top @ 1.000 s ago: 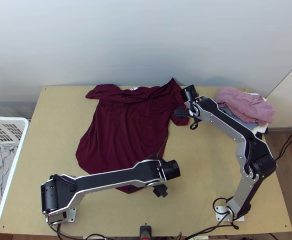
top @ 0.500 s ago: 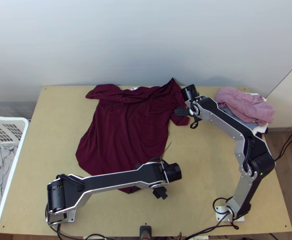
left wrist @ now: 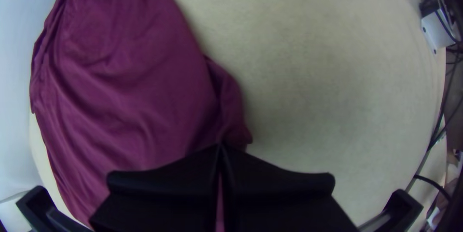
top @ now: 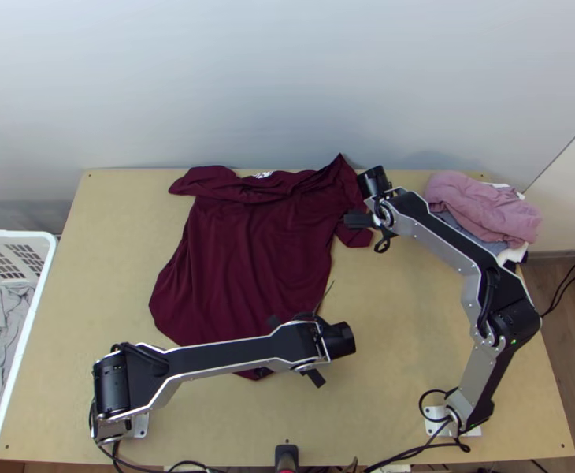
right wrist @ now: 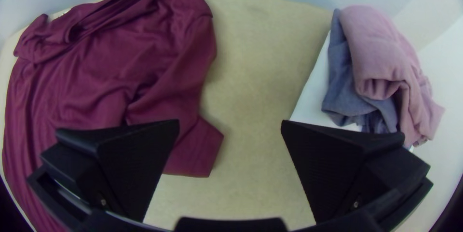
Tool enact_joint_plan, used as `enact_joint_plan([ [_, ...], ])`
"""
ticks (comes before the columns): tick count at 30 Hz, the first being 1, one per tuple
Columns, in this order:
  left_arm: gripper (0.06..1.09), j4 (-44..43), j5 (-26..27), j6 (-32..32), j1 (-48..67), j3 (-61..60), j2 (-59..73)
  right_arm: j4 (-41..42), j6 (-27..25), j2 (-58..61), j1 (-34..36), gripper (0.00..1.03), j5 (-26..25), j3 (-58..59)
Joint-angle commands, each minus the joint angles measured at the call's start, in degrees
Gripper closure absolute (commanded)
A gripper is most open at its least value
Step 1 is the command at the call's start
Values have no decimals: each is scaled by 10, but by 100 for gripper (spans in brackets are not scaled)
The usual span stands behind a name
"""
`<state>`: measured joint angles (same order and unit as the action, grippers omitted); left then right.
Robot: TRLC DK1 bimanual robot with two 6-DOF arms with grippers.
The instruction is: Fold the t-shirt
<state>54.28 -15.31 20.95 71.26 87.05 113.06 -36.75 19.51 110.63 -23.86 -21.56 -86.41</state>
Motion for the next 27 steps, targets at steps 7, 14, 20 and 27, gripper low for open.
enact_joint_plan([
  [7, 105, 23, -14, -2, -48, -24, -78, -14, -1, 30, 3, 7, 70, -28],
  [14, 105, 49, -14, 2, -118, -26, -128, -31, -3, 66, -5, 7, 107, -61],
  [20, 105, 57, -14, 4, -165, -38, -159, -31, -3, 94, -8, 7, 107, -68],
  [27, 105, 57, -15, 4, -222, -59, -196, -32, 4, 93, -3, 7, 107, -60],
])
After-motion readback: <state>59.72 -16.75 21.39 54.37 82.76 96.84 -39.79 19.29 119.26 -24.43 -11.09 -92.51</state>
